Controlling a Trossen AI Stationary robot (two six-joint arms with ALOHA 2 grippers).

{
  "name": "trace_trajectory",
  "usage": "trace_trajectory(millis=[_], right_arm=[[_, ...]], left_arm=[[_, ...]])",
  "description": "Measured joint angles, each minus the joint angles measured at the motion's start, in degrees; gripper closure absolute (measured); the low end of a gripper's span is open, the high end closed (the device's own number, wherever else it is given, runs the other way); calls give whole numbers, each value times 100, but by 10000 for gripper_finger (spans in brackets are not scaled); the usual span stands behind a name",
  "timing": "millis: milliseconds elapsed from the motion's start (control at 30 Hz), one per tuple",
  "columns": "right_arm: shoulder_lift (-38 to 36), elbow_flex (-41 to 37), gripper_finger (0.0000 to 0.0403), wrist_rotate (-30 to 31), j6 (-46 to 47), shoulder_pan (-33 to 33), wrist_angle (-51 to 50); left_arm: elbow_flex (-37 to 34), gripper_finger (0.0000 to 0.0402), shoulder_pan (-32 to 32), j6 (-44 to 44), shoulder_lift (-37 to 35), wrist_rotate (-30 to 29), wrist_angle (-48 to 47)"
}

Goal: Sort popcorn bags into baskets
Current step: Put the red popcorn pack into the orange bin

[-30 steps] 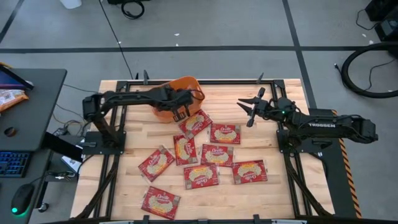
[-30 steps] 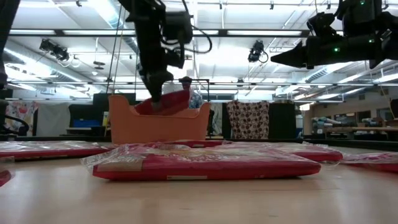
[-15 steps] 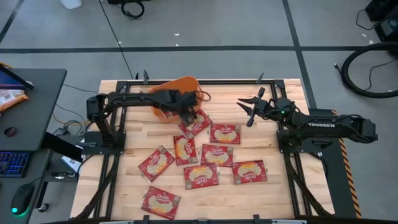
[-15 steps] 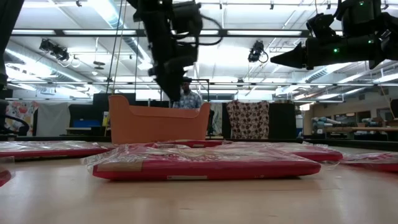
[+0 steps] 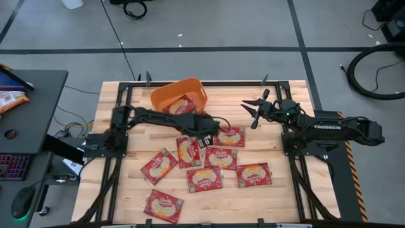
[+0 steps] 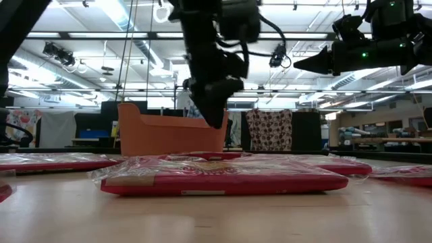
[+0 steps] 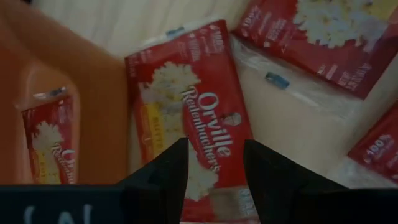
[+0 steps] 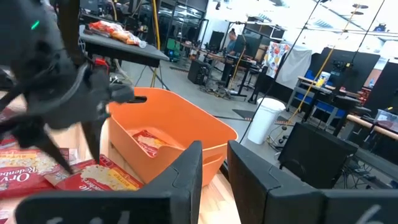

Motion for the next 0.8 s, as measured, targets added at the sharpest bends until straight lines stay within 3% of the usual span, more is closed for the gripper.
trace_trajectory(millis=[333, 600, 800], right_arm=[[0, 0, 322, -6, 22, 0, 11], [-2, 0, 322, -120, 271, 1, -23], [0, 0, 322, -278, 639, 11, -463]], left_arm=[[318, 243, -164, -150, 758, -63, 84], [314, 245, -155, 103, 880, -144, -435], [264, 291, -153, 124, 878, -70, -645]])
